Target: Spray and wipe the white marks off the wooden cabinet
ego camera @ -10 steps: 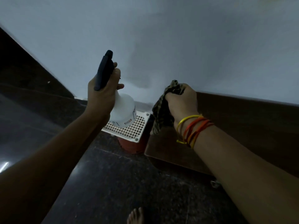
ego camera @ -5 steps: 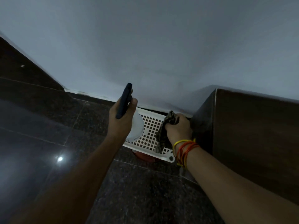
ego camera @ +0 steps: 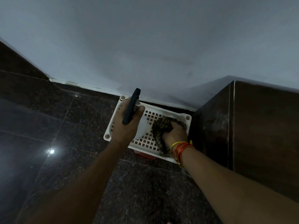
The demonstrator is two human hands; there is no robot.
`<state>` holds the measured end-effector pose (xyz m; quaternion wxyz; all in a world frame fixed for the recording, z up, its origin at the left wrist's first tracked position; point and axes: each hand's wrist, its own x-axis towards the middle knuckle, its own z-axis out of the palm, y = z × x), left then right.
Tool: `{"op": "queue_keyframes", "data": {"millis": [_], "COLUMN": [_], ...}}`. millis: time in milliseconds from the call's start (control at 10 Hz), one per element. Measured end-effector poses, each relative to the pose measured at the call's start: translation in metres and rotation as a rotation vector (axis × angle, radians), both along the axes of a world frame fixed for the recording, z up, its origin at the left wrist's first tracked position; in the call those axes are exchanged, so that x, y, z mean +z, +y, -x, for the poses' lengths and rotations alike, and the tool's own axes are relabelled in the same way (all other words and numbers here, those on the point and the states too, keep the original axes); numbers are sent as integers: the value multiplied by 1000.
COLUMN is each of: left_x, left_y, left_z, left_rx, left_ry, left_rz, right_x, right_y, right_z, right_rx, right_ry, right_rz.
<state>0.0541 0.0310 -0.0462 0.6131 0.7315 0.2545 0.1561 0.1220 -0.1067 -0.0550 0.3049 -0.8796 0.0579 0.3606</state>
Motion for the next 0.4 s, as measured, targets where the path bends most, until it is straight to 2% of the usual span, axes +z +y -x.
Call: {"op": "queue_keyframes", "data": {"millis": [100, 300, 400], "left_x": [-7, 3, 2], "left_y": [0, -8, -15], "left_z": [9, 20, 32], "left_rx": [-25, 63, 164], "left_ry": [18, 115, 240], "left_rz": [-51, -36, 12], "right_x": [1, 25, 44], "right_y": [-5, -12, -17], "right_z": [7, 17, 15], "right_rx": [-16, -3, 11], "right_ry": [-38, -138, -206], "right_rz": [-42, -106, -139]}}
